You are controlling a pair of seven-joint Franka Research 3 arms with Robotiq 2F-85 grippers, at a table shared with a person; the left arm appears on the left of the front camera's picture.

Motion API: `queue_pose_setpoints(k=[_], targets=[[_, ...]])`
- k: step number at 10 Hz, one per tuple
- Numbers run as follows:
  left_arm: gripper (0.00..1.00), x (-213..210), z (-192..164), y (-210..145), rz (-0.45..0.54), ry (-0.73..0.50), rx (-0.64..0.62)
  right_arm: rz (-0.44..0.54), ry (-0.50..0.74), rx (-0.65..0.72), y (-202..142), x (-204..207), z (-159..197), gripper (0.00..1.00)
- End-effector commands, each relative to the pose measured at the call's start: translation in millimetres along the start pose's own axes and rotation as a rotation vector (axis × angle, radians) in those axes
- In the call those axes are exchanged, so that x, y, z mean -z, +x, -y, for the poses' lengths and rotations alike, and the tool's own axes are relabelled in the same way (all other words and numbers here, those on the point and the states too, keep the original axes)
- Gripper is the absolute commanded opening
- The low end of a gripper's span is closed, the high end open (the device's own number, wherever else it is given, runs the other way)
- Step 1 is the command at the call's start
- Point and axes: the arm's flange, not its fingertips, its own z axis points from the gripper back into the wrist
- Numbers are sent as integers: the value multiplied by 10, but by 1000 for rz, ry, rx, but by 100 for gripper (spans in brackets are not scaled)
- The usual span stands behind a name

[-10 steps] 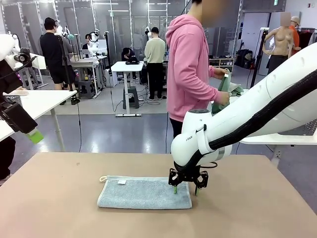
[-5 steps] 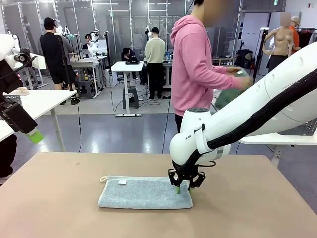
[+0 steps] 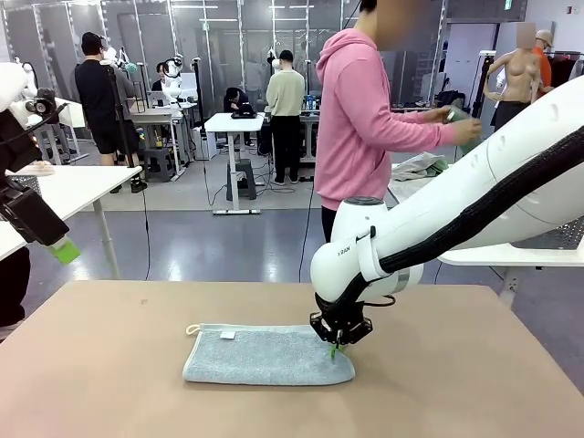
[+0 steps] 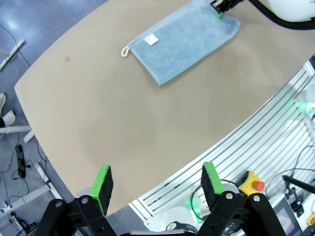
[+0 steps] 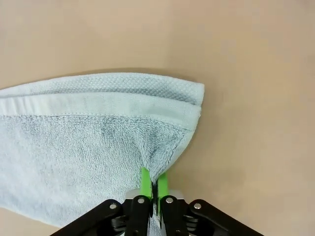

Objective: Fold the towels and place them in the basket.
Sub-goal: When a person lays out a Towel with hook on the table, fold it in half twice.

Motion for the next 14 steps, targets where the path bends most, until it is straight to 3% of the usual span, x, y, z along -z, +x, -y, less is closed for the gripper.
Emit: queue_pose_setpoints(k=[1, 2, 4, 6, 8, 11, 14], targets=[[90, -22, 1, 27, 5, -2, -8, 10, -38, 40, -77, -27, 56, 0], [90, -22, 1, 27, 5, -2, -8, 3, -25, 33, -92, -105, 131, 0], [90, -22, 1, 27, 5, -2, -8, 10, -143, -81, -169, -357, 384, 0], [90, -22, 1, 27, 5, -2, -8, 24, -231, -96, -217, -689, 603, 0], [90, -22, 1, 27, 5, -2, -8, 10, -272, -120, -300, -1065, 612, 0], [90, -22, 1, 27, 5, -2, -8, 11, -265, -176, -342, -1267, 75, 0], [90, -22, 1, 27, 5, -2, -8, 34, -233, -211, -326, -1130, -528, 0]])
